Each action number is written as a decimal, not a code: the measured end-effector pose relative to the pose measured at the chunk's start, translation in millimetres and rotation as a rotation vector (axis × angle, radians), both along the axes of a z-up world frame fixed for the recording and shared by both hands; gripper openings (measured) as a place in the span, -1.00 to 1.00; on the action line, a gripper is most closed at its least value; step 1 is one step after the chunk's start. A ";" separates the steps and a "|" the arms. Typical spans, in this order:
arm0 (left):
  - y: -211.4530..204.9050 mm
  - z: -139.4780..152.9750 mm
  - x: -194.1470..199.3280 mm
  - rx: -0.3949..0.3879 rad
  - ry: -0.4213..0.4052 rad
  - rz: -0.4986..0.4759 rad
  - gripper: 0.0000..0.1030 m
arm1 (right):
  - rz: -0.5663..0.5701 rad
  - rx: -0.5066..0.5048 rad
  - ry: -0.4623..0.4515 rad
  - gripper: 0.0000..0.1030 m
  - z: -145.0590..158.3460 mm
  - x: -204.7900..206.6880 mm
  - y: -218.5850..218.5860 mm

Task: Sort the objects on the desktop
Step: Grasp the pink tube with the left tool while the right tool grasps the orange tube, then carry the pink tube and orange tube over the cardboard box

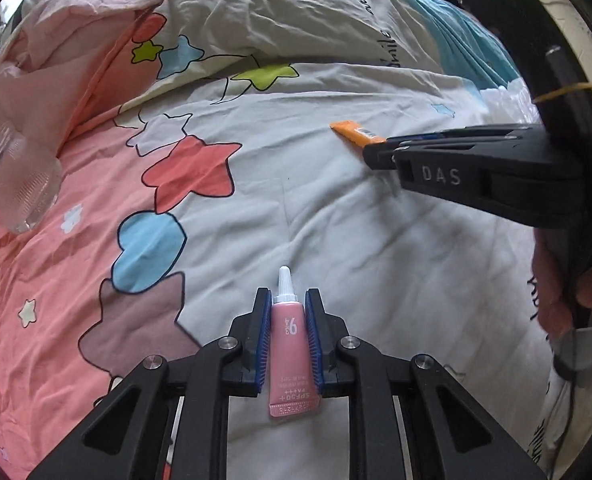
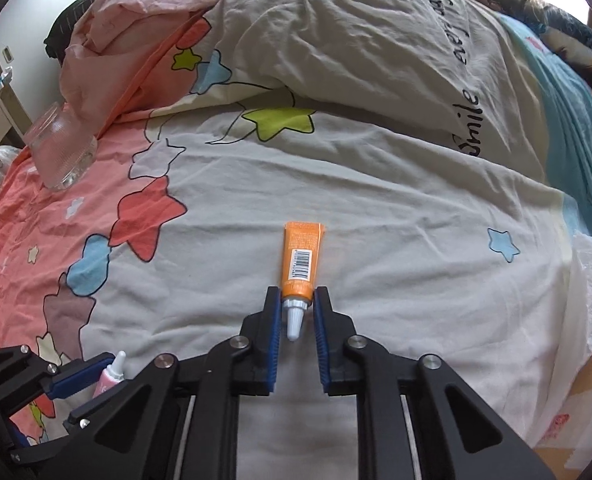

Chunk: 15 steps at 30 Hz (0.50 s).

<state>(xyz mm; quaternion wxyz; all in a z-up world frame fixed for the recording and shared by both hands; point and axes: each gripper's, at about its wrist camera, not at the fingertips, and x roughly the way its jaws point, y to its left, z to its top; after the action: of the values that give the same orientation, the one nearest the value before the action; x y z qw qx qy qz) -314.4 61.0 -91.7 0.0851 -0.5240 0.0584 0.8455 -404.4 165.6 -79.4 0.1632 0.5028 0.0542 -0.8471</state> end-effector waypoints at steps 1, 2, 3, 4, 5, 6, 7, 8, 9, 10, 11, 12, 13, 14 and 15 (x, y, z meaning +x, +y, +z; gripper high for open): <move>-0.2 0.9 3.2 0.001 -0.001 -0.005 -0.67 | 0.005 0.007 0.001 -0.71 2.4 5.6 -1.5; -0.6 2.2 6.1 0.001 0.001 -0.008 -0.67 | 0.010 0.014 0.002 -0.71 4.9 11.2 -2.9; -0.4 3.1 8.8 0.001 0.000 -0.012 -0.67 | 0.012 0.017 0.006 -0.71 7.4 16.9 -3.9; 0.0 4.0 10.9 0.002 -0.002 -0.017 -0.67 | 0.012 0.015 0.013 -0.71 10.0 22.5 -4.6; 0.2 5.7 13.2 0.004 0.001 -0.019 -0.67 | 0.015 0.021 0.017 -0.71 11.8 28.3 -5.1; 0.5 8.0 16.0 0.006 0.006 -0.021 -0.67 | 0.018 0.027 0.018 -0.71 13.3 33.8 -4.2; 0.8 10.4 19.4 0.006 0.009 -0.025 -0.67 | 0.016 0.026 0.019 -0.71 15.1 38.8 -2.2; 0.6 12.8 23.0 0.007 0.012 -0.028 -0.67 | 0.016 0.025 0.021 -0.71 17.4 43.7 -0.8; 0.2 15.2 26.3 0.009 0.017 -0.030 -0.67 | 0.017 0.024 0.022 -0.71 20.0 48.4 0.2; -0.3 17.9 30.1 0.010 0.021 -0.032 -0.67 | 0.018 0.022 0.023 -0.71 22.7 53.1 1.2; -1.3 21.0 34.6 0.013 0.022 -0.035 -0.67 | 0.019 0.021 0.024 -0.71 25.4 57.9 2.1; -2.6 23.7 38.5 0.018 0.024 -0.037 -0.67 | 0.020 0.020 0.025 -0.71 28.0 62.6 3.1; -3.7 26.4 42.2 0.015 0.028 -0.037 -0.67 | 0.021 0.018 0.026 -0.71 30.7 67.3 4.1; -4.5 29.0 46.0 0.009 0.033 -0.038 -0.67 | 0.022 0.017 0.027 -0.71 33.4 72.0 5.1; -5.3 31.4 49.2 0.006 0.038 -0.038 -0.67 | 0.021 0.007 0.032 -0.71 36.7 77.4 6.5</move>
<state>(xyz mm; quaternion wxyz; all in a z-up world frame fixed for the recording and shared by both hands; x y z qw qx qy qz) -265.2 55.7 -60.3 0.1018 -0.5064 0.0674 0.8536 -327.0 172.1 -42.7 0.1694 0.4891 0.0650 -0.8531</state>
